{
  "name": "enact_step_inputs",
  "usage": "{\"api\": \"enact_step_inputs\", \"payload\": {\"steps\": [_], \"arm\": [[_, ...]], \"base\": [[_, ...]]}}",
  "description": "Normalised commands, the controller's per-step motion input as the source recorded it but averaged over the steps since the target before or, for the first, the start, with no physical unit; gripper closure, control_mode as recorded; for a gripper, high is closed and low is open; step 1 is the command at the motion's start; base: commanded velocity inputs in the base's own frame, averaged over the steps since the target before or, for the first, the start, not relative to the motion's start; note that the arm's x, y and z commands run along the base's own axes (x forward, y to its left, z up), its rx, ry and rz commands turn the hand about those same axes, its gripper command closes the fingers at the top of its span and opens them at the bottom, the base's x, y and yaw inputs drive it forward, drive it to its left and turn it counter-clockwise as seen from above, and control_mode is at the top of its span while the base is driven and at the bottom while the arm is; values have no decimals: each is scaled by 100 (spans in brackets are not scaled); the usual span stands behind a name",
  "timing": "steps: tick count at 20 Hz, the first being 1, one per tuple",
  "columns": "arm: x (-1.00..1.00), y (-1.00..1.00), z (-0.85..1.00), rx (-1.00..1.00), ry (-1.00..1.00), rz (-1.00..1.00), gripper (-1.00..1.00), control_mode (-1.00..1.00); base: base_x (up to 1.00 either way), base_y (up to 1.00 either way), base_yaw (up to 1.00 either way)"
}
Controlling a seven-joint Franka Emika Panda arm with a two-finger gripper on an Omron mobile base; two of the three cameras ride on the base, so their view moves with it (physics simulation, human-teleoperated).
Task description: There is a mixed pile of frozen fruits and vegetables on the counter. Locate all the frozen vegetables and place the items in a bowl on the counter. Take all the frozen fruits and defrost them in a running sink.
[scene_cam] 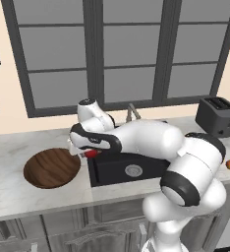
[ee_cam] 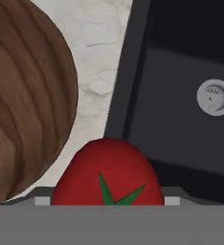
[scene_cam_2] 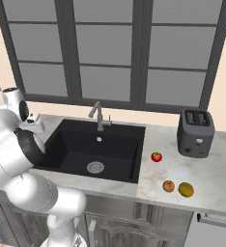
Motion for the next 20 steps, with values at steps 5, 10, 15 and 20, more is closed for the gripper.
{"api": "enact_step_inputs", "payload": {"steps": [5, 10, 15, 20], "arm": [[0, 39, 5, 0, 0, 2, 100, -100], [0, 38, 1, 0, 0, 1, 100, -100], [0, 35, 0, 0, 0, 1, 100, -100], [0, 29, -4, 0, 0, 0, 100, -100]], "base": [[0, 0, 0], [0, 0, 0], [0, 0, 0], [0, 0, 0]]}}
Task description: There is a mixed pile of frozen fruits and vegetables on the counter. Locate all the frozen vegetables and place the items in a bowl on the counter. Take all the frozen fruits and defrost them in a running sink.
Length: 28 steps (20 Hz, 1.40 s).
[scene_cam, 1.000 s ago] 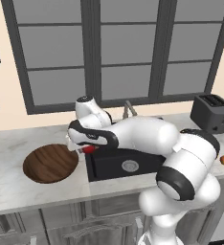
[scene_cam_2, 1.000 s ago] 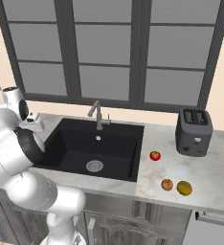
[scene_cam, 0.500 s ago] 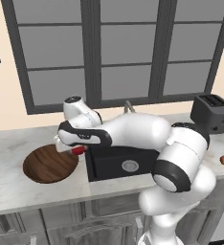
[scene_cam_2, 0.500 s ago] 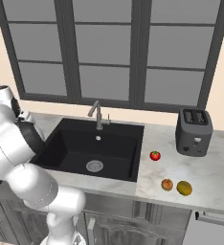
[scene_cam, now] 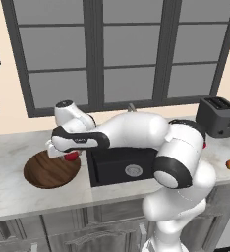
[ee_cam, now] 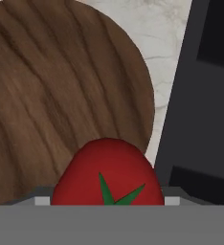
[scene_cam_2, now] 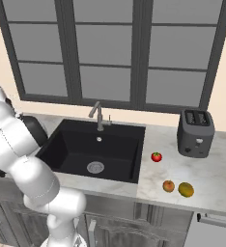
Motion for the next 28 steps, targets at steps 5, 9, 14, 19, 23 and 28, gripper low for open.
{"api": "enact_step_inputs", "payload": {"steps": [5, 9, 14, 19, 23, 28], "arm": [[0, 21, -16, 0, -2, 0, 100, -100], [0, 18, -18, 0, -3, 0, 100, -100], [0, 15, -20, 1, 0, 0, 100, -100], [0, 9, -17, 5, 0, 0, 100, -100], [0, 5, -13, 5, 0, 0, 100, -100], [0, 7, -19, 3, 0, 0, 100, -100]], "base": [[0, 0, 0], [0, 0, 0], [0, 0, 0], [0, 0, 0], [0, 0, 0], [0, 0, 0]]}}
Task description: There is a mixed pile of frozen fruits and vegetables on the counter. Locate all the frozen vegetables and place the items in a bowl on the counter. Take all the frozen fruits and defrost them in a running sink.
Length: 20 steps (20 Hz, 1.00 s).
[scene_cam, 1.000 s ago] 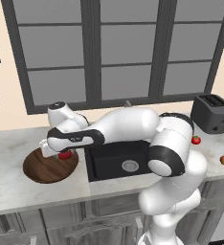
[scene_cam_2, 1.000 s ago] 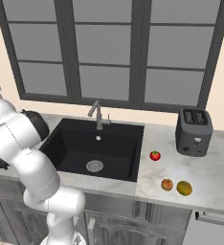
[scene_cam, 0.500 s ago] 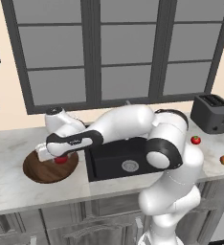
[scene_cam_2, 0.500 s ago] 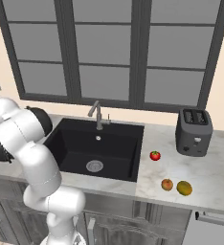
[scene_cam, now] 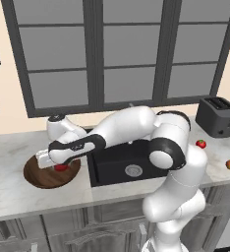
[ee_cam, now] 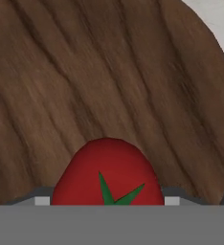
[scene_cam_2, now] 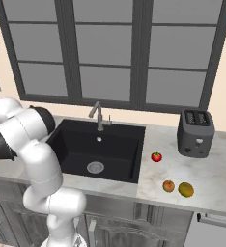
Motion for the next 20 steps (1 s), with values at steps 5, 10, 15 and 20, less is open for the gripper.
{"api": "enact_step_inputs", "payload": {"steps": [5, 10, 15, 20], "arm": [[0, 8, -19, 2, 0, 0, 100, -100], [0, 11, -16, 0, 0, 0, 100, -100], [0, 13, -13, 0, 0, 0, 100, -100], [1, 12, -9, 0, 0, 0, 100, -100]], "base": [[0, 0, 0], [0, 0, 0], [0, 0, 0], [0, 0, 0]]}}
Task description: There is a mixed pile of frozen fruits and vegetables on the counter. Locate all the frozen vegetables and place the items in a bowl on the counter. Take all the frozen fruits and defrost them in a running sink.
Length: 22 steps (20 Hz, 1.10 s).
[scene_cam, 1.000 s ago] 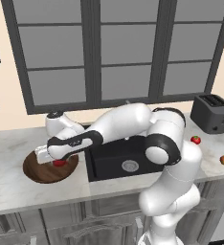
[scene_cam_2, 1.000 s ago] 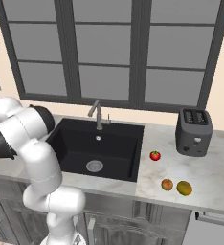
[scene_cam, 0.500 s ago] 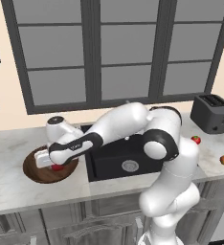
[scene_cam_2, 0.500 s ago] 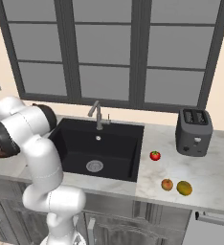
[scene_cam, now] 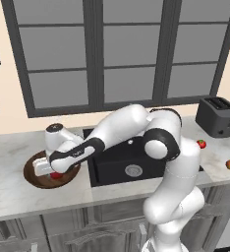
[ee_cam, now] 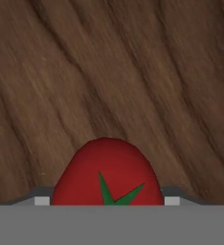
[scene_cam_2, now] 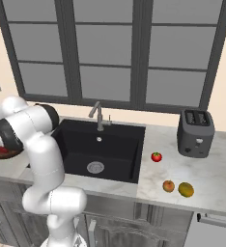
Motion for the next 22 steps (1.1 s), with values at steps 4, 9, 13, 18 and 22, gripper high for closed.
{"api": "enact_step_inputs", "payload": {"steps": [4, 9, 13, 18, 22], "arm": [[1, 9, -7, 0, 0, 0, 100, -100], [9, 6, -4, 0, -1, 0, -100, -100], [7, 0, 3, 0, -1, 0, -100, -100], [0, 0, 18, 0, -2, 0, -100, -100], [-1, -6, 29, 0, -4, 0, -100, -100]], "base": [[0, 0, 0], [0, 0, 0], [0, 0, 0], [0, 0, 0], [0, 0, 0]]}}
